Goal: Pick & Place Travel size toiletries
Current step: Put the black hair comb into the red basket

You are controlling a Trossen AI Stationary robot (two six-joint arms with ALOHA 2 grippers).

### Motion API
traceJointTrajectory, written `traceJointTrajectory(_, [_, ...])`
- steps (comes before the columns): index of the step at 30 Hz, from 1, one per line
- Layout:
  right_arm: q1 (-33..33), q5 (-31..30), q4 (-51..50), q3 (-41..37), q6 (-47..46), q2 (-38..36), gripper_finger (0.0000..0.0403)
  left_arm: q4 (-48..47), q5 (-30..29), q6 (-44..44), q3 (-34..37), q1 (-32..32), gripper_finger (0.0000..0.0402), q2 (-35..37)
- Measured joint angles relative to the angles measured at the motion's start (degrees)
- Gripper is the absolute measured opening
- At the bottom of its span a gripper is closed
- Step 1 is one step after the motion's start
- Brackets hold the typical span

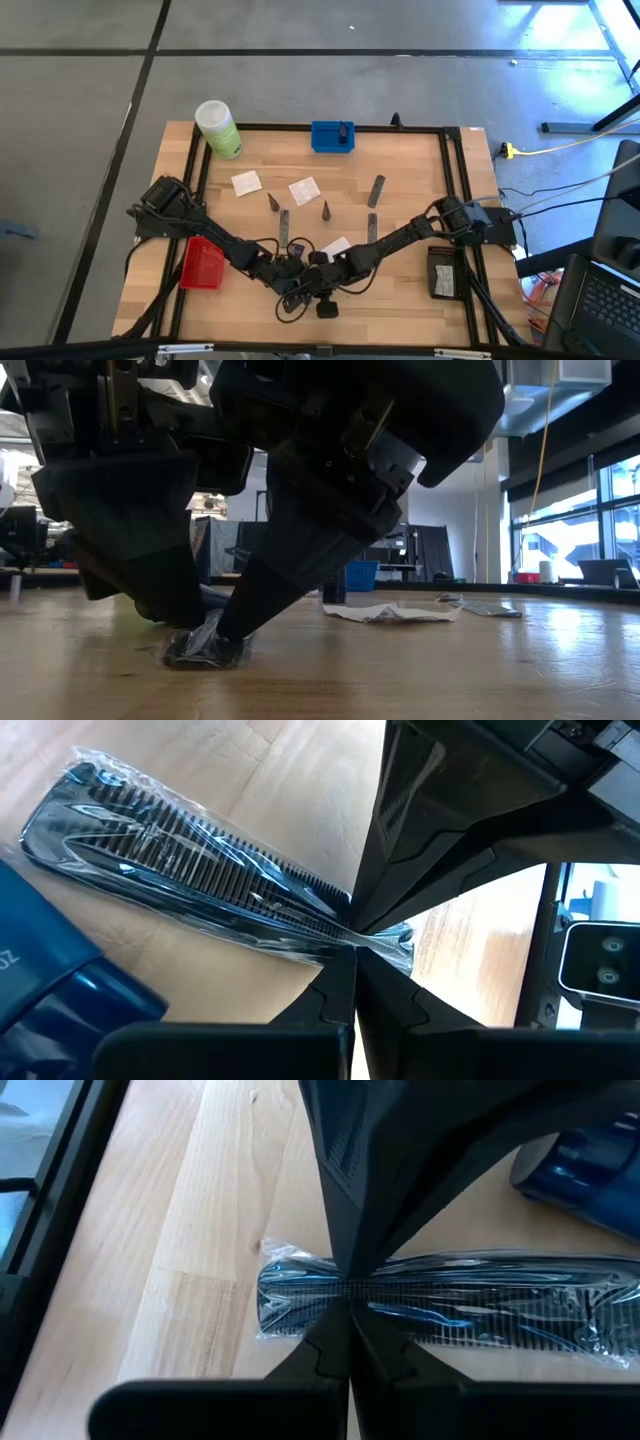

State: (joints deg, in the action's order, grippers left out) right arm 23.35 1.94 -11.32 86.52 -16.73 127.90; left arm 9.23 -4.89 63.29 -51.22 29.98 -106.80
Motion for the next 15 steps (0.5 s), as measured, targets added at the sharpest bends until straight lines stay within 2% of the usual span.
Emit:
traceJointTrajectory(10, [0.3,0.5,-1.7,0.0,-0.1,-2.1,0.0006,-0.1,0.5,-0.1,0.0,0.4,0.0002,1.5])
traceJointTrajectory(15, [0.6,-3.5,-6.1,0.0,-0.2,-4.7,0.0023,-3.8,0.3,0.2,-0.1,1.3,0.0002,3.1])
